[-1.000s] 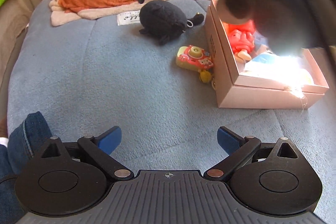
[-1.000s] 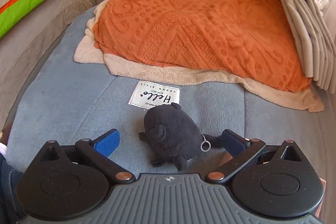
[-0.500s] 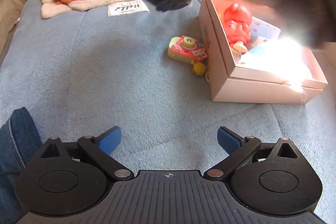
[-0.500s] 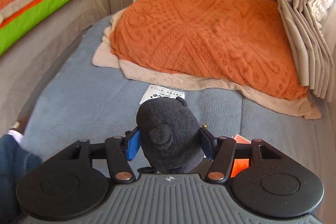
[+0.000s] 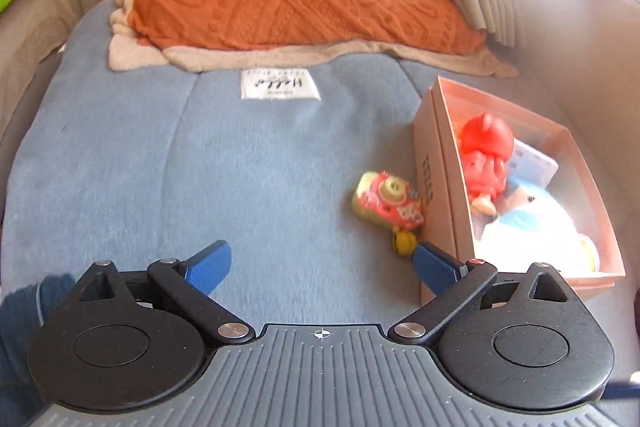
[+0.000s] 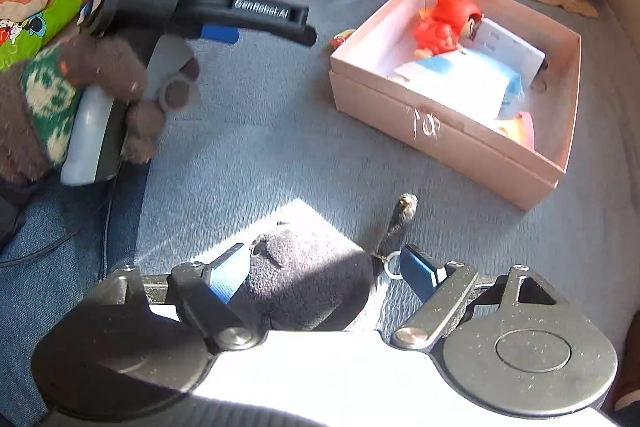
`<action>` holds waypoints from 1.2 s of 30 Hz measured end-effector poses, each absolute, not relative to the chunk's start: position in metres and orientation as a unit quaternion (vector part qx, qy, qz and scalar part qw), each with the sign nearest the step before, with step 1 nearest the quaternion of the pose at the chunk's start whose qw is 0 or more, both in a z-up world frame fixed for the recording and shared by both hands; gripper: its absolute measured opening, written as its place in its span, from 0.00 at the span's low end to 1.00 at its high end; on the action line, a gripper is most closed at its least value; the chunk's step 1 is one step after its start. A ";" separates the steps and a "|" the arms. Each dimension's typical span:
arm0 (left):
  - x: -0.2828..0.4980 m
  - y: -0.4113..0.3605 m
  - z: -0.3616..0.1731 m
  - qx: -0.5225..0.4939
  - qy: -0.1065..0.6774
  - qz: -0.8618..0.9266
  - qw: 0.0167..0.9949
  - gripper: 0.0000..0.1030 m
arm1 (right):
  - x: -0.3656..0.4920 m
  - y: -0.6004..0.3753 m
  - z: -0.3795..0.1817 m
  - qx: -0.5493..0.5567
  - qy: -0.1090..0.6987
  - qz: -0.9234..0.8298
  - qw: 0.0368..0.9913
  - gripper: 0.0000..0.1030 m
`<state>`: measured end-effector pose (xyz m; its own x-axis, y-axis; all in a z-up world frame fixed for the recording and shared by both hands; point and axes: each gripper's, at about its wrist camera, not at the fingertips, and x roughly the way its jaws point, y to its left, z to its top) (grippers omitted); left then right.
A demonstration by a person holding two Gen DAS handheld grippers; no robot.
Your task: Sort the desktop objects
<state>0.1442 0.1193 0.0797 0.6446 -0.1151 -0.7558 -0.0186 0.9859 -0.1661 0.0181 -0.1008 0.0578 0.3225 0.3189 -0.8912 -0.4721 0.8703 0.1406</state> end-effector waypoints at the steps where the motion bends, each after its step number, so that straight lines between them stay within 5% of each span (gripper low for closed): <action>1: 0.158 0.117 0.081 -0.073 0.422 -0.029 0.903 0.98 | 0.010 -0.106 0.055 -0.065 0.530 0.242 0.810 0.81; 14: 0.270 0.099 0.047 -0.049 0.467 -0.008 0.883 1.00 | -0.014 -0.118 0.036 -0.091 0.524 0.229 0.816 0.86; 23: 0.237 0.114 0.039 -0.069 0.503 -0.072 0.858 1.00 | -0.026 -0.112 0.045 -0.108 0.505 0.222 0.827 0.88; 36: 0.094 0.076 0.053 0.119 0.485 -0.180 0.848 0.99 | -0.052 -0.102 0.049 -0.148 0.473 0.210 0.843 0.97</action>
<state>0.0942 0.0756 0.0532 0.4657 -0.1894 -0.8644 0.4196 0.9073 0.0273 -0.0520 -0.1020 0.0488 0.4648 0.2153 -0.8588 -0.4944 0.8678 -0.0500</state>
